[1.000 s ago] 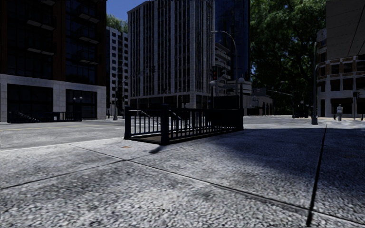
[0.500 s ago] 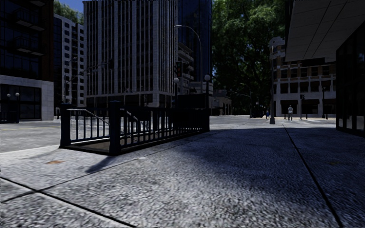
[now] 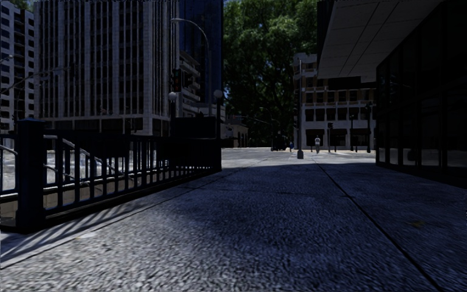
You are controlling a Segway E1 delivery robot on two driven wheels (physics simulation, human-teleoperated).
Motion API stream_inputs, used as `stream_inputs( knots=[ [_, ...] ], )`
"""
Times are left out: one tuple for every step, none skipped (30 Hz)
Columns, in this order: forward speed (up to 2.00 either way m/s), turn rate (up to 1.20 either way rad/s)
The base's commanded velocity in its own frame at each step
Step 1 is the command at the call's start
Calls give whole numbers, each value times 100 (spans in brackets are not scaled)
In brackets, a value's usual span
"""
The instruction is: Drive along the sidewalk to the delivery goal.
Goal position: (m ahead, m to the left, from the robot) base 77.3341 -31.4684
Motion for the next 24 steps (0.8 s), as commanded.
stream_inputs(
  knots=[
    [200, -51],
    [200, -51],
    [200, -51],
    [200, -51],
    [200, -51],
    [200, -51],
    [200, -51],
    [200, -51],
    [200, -51],
    [200, -51],
    [200, -51],
    [200, -51],
    [200, -51],
    [200, -51],
    [200, -51],
    [200, -51],
    [200, -51],
    [200, -51],
    [200, -51],
    [200, -51],
    [200, -51],
    [200, -51],
    [200, -51],
    [200, -51]
  ],
)
